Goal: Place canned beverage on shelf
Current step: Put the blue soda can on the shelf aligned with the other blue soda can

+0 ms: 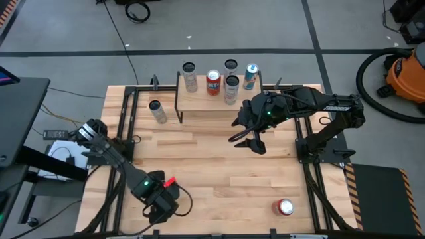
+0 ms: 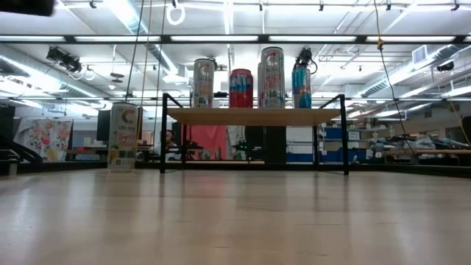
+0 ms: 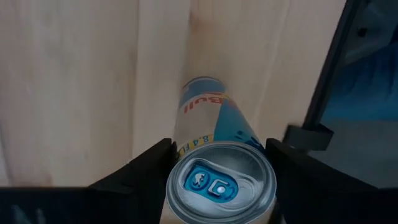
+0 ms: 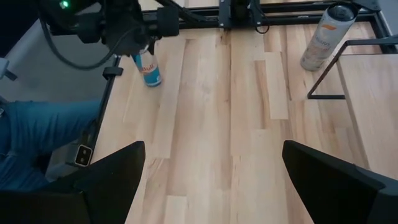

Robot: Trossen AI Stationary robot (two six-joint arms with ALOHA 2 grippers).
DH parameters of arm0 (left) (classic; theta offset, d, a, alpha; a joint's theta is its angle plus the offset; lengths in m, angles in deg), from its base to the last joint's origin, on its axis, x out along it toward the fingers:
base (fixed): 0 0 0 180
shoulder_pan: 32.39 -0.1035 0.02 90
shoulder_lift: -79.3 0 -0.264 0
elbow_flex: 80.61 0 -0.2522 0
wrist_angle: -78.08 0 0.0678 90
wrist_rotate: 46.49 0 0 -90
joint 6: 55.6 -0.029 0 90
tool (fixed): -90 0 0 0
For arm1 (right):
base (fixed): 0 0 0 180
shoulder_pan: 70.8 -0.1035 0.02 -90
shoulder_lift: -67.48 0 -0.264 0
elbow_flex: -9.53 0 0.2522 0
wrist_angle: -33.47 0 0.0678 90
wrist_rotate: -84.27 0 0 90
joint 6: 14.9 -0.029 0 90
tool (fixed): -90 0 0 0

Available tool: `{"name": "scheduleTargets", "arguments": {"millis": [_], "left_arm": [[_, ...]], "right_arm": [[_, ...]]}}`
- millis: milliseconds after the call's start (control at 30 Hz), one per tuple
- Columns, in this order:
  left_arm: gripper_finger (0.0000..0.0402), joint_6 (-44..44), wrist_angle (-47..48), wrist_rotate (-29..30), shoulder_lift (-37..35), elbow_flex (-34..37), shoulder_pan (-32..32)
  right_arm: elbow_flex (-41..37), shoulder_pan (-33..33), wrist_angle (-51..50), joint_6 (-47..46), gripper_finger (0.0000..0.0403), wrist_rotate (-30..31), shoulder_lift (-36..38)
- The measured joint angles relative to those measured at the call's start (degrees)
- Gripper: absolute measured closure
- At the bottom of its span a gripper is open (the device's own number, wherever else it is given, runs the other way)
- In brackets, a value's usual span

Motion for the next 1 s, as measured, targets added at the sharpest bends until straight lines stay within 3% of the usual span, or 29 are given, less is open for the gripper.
{"name": "scheduleTargets", "arguments": {"millis": [567, 1000], "left_arm": [[0.0163, -30.34, -1.6, 0.02, -0.04, -0.07, -20.16], [0.0162, -46.08, -9.17, 0.67, 0.09, 0.0, -32.5]], "right_arm": [[-0.02, 0.0, -0.02, 0.18, 0.0013, 1.97, 0.0], [-0.01, 0.02, -0.42, 1.49, 0.0013, 2.11, 0.0]]}}
